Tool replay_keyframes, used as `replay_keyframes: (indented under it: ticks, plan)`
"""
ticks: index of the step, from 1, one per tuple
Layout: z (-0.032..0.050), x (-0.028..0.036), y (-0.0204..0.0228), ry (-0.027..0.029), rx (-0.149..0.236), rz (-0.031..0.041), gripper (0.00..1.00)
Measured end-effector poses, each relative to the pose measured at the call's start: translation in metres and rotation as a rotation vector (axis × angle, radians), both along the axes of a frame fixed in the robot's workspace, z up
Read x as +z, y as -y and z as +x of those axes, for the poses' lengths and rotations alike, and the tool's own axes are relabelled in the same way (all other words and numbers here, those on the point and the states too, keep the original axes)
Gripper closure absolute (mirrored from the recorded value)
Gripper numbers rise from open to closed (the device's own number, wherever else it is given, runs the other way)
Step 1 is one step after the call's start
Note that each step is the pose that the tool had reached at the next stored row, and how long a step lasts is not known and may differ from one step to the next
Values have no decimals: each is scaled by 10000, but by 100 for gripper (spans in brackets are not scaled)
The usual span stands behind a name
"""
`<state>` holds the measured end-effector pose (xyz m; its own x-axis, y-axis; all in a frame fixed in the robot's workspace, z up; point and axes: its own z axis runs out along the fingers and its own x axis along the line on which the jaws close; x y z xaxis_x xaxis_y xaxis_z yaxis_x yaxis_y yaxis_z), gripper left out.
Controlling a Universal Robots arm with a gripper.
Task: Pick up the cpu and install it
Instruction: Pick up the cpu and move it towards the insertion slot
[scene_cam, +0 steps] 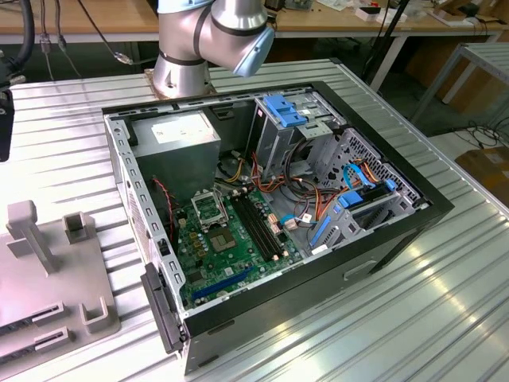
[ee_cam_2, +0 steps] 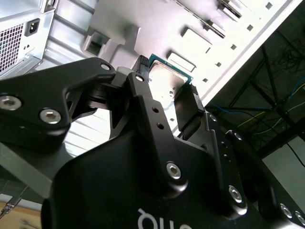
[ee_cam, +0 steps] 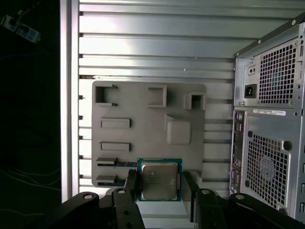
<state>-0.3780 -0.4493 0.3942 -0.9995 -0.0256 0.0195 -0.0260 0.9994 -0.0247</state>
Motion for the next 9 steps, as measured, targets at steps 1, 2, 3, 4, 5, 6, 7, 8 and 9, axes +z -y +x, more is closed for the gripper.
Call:
replay_keyframes:
  ticks: [1, 2, 3, 4, 5, 6, 7, 8, 9]
  plan:
    - [19, -1, 0, -6, 0, 1, 53]
    - [46, 0, 0, -18, -1, 0, 53]
    - [66, 0, 0, -24, -1, 0, 53]
    - [87, 0, 0, -33, -2, 0, 53]
    - [102, 0, 0, -38, -2, 0, 53]
    - [114, 0, 0, -43, -3, 0, 53]
    - [129, 0, 1, -48, -2, 0, 53]
    - [142, 0, 1, -52, -3, 0, 53]
    - [156, 0, 1, -59, -3, 1, 53]
